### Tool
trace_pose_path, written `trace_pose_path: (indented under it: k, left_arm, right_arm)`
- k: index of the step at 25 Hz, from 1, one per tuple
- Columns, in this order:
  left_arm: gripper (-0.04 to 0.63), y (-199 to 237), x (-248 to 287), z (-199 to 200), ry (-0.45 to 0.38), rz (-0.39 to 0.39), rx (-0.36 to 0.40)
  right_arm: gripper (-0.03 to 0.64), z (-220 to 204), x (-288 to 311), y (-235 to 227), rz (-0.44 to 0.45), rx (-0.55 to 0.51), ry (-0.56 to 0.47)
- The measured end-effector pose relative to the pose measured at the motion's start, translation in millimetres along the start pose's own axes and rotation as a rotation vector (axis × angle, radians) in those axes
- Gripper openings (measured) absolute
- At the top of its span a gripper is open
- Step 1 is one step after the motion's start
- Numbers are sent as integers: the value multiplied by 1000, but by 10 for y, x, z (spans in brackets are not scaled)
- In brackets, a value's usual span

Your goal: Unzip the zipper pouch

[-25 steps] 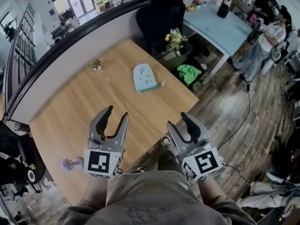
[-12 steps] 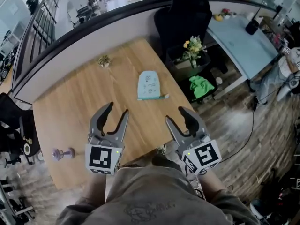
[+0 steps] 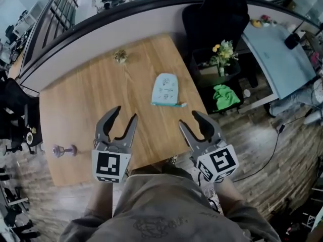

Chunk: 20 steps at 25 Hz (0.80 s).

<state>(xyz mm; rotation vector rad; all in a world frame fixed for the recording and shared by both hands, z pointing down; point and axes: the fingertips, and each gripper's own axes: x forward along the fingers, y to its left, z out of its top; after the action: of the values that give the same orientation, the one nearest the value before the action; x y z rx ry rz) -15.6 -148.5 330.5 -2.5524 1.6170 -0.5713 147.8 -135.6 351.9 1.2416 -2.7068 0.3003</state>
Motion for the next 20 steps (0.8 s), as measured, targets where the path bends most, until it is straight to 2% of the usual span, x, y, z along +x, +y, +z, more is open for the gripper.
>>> trace_pose_path:
  k: [5, 8, 14, 20]
  left_arm:
    - [190, 0, 23, -110, 12, -4, -18]
    - [190, 12, 63, -178, 15, -28, -1]
    - [190, 53, 203, -213, 7, -132, 102]
    - [192, 121, 492, -385, 14, -279, 305]
  right_arm:
    - [181, -96, 66, -36, 10, 12, 17]
    - [181, -120, 106, -34, 3, 12, 22]
    - [181, -189, 163, 1, -7, 29, 39]
    - [182, -348, 276, 11, -24, 66, 68]
